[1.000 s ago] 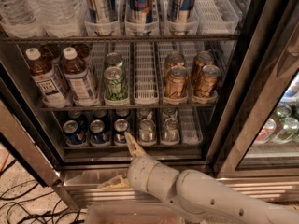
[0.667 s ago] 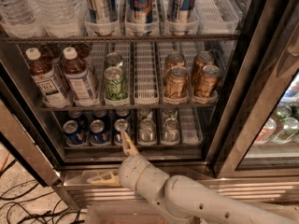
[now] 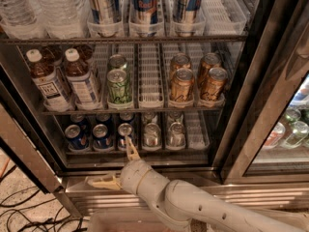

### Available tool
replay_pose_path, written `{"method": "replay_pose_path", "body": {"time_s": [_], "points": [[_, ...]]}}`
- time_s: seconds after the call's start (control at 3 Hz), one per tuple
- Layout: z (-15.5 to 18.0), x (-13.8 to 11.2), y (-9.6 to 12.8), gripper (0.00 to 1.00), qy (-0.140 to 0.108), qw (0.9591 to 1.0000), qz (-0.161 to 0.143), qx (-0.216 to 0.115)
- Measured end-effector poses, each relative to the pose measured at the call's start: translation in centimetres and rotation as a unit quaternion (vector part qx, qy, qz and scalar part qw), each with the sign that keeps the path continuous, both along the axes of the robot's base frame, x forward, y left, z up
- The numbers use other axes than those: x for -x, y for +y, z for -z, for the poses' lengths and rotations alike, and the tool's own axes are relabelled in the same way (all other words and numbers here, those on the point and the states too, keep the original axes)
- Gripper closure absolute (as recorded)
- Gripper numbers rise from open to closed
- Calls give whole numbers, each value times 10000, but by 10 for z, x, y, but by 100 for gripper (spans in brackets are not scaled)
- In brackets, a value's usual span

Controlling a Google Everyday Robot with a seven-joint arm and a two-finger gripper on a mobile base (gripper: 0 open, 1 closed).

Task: Pick pepsi can from bottom shelf of fridge

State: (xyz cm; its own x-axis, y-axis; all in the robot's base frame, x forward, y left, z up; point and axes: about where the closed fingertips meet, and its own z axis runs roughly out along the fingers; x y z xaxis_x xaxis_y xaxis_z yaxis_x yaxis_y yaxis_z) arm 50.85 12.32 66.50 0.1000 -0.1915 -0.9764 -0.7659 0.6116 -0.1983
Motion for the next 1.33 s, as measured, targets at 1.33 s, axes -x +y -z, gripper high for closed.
{"method": "replay_pose_path", "body": {"time_s": [1.33], "points": [[71, 10, 57, 0, -92, 9984, 426, -359]]}}
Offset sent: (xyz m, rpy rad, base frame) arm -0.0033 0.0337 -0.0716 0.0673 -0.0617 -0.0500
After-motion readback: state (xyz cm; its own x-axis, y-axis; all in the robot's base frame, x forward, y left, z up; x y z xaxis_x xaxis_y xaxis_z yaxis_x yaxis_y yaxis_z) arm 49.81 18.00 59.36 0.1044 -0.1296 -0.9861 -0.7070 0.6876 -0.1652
